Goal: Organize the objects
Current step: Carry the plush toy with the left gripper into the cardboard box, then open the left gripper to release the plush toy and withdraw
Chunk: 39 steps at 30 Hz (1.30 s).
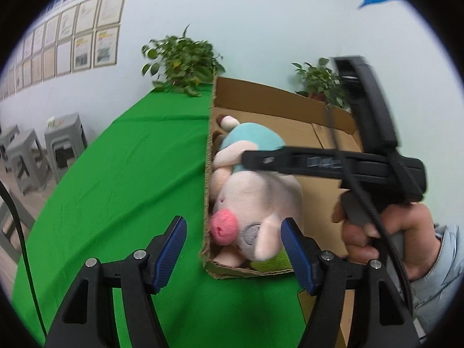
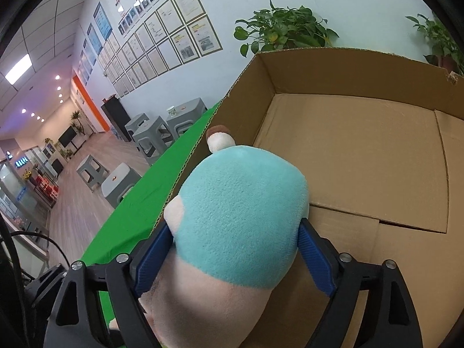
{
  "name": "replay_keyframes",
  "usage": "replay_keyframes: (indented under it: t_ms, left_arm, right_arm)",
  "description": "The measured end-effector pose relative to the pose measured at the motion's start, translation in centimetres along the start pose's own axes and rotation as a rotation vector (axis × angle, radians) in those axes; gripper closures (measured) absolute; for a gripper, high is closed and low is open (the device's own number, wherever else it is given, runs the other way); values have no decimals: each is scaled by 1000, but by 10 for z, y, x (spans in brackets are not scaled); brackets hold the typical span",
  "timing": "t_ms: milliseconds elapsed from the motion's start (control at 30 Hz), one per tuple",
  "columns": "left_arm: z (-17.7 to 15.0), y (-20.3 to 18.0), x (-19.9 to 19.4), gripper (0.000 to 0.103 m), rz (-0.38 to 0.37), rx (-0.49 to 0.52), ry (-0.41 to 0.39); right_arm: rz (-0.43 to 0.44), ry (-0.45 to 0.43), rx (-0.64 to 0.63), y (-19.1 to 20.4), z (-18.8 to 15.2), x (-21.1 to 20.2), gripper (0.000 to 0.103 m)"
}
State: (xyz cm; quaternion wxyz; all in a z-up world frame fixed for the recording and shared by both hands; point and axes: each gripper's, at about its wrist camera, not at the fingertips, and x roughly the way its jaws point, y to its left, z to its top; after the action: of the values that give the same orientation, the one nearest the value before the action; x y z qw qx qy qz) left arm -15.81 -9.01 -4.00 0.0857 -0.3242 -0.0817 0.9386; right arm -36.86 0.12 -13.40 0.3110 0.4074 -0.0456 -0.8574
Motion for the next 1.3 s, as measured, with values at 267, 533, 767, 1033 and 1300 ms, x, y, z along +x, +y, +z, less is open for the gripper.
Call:
replay_keyframes:
  t_ms: [267, 533, 767, 1033, 1300]
  left_arm:
    - [2, 9, 6, 49, -96, -42, 23]
    - [-10, 2, 20, 77, -112, -18, 97]
    - [-18, -4, 19, 86, -115, 20, 106]
    - [-19, -5, 8, 86, -79, 39, 98]
    - [-14, -5, -12, 86, -23, 61, 34]
  right_arm:
    - [71, -6, 58, -9, -13, -40, 12]
    - [139, 124, 98, 0, -46, -19, 16]
    - [41, 143, 23, 22, -54, -8, 35]
    - [18, 165, 30, 32, -52, 4, 22]
    - [11, 57, 49, 16, -52, -45, 5]
